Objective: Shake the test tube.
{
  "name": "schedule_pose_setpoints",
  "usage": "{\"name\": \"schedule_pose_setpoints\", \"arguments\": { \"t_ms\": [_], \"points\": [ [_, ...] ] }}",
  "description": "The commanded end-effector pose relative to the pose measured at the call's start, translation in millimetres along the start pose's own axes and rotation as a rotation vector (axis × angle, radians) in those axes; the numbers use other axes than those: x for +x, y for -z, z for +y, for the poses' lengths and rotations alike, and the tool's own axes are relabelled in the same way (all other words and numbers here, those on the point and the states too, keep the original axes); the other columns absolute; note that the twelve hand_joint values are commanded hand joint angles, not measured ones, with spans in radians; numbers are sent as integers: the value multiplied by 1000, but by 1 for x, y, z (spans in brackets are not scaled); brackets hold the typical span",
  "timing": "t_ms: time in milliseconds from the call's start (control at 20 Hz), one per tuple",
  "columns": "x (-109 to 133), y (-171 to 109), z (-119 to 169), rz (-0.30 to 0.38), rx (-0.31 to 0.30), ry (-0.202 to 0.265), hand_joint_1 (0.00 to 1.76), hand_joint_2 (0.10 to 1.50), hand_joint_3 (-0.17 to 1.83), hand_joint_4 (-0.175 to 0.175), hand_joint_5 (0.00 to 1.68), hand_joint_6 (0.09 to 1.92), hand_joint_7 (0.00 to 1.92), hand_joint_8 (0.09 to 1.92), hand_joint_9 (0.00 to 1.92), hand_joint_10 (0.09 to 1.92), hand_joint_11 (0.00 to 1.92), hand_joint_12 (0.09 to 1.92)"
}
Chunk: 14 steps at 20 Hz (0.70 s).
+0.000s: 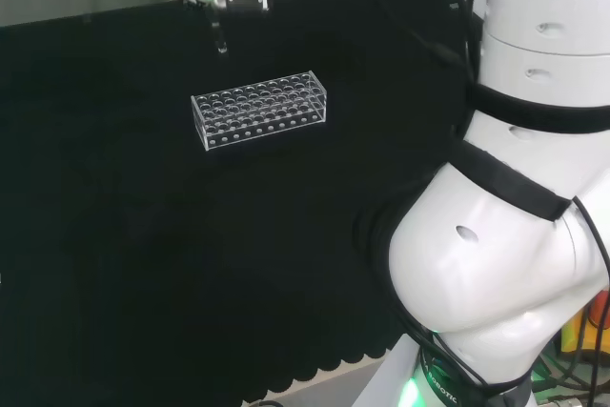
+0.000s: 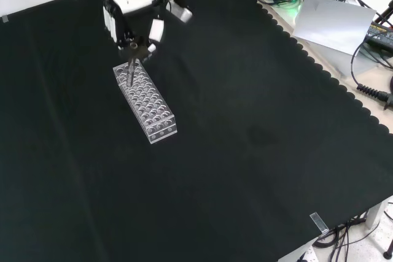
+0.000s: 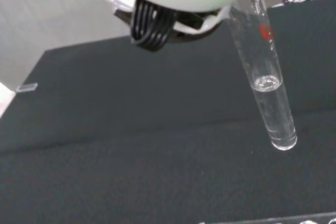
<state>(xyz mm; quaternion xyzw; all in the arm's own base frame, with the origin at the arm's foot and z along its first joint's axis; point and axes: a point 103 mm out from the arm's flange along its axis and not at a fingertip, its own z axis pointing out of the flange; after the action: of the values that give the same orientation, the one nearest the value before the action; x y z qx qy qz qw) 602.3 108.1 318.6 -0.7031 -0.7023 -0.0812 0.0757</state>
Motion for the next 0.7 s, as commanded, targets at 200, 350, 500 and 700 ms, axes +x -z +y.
{"name": "schedule_pose_setpoints", "arguments": {
  "t_ms": [200, 350, 500, 700],
  "points": [
    [-12, 57, -27, 42, -39, -25, 1229, 626, 634, -175, 1418, 384, 1865, 368, 1772, 277, 1338, 880],
    [-8, 60, -37, 57, -37, -20, 1229, 625, 636, -175, 1419, 384, 1864, 369, 1773, 277, 1338, 879],
    [5, 59, -47, 92, -24, -7, 1230, 623, 639, -175, 1419, 384, 1864, 370, 1773, 277, 1338, 879],
    [34, 53, -61, 159, 8, 28, 1230, 621, 642, -175, 1420, 384, 1863, 371, 1773, 277, 1339, 878]
  ]
}}
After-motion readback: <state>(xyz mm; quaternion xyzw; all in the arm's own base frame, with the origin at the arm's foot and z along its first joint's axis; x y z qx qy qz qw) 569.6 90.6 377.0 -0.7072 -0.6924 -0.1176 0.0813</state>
